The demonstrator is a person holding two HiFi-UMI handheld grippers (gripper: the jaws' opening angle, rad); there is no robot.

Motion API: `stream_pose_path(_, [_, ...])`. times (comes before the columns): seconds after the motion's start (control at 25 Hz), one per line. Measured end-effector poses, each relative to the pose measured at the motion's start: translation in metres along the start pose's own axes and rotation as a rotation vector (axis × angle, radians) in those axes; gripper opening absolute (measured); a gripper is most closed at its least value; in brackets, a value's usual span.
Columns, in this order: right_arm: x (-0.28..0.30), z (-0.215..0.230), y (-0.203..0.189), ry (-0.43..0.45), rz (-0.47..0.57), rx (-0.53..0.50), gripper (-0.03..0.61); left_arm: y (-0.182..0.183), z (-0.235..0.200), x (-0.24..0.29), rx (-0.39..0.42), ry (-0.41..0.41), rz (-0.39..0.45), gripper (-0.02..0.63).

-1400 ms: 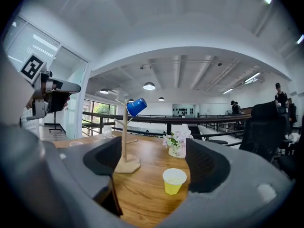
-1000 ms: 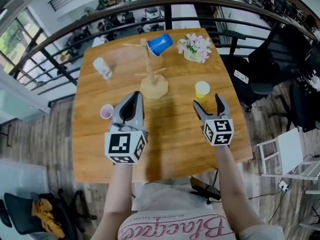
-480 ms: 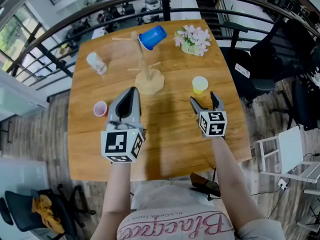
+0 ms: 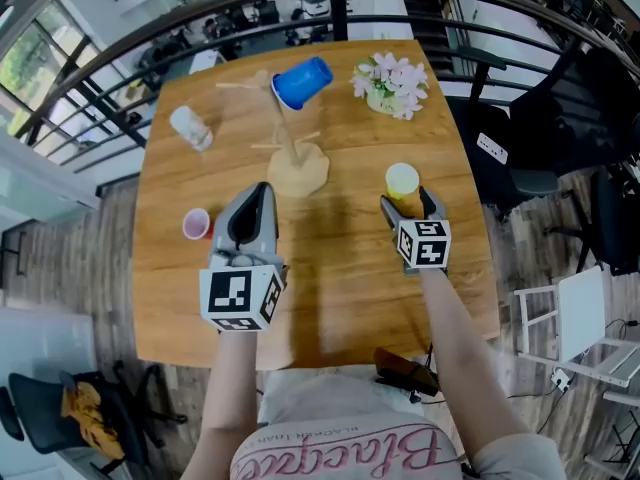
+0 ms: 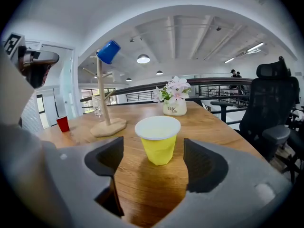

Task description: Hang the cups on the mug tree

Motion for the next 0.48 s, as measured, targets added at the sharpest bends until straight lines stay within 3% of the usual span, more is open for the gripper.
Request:
stream_pose_path(0.32, [0.030,0.008,-0.002,0.000,-0.058,-0.026,0.383,-0.010,-0.009,0.008,0.004,0.032,-0.034,0.012])
stream_pose_path(0.48, [0.036,0.008,-0.003,-0.023,-0.081,-0.059,0.348,-0.012,-0.013,0.011,0.002,0.039,-0.040,0.012])
Point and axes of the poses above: the fingertips, and each gripper's own axes: x forward along the fingers, z to its right, y out of its top, the point moved 5 cm from there along -x, backward along the fingers, and after that the axes turned 1 degree about x, right-handed, at the moved point
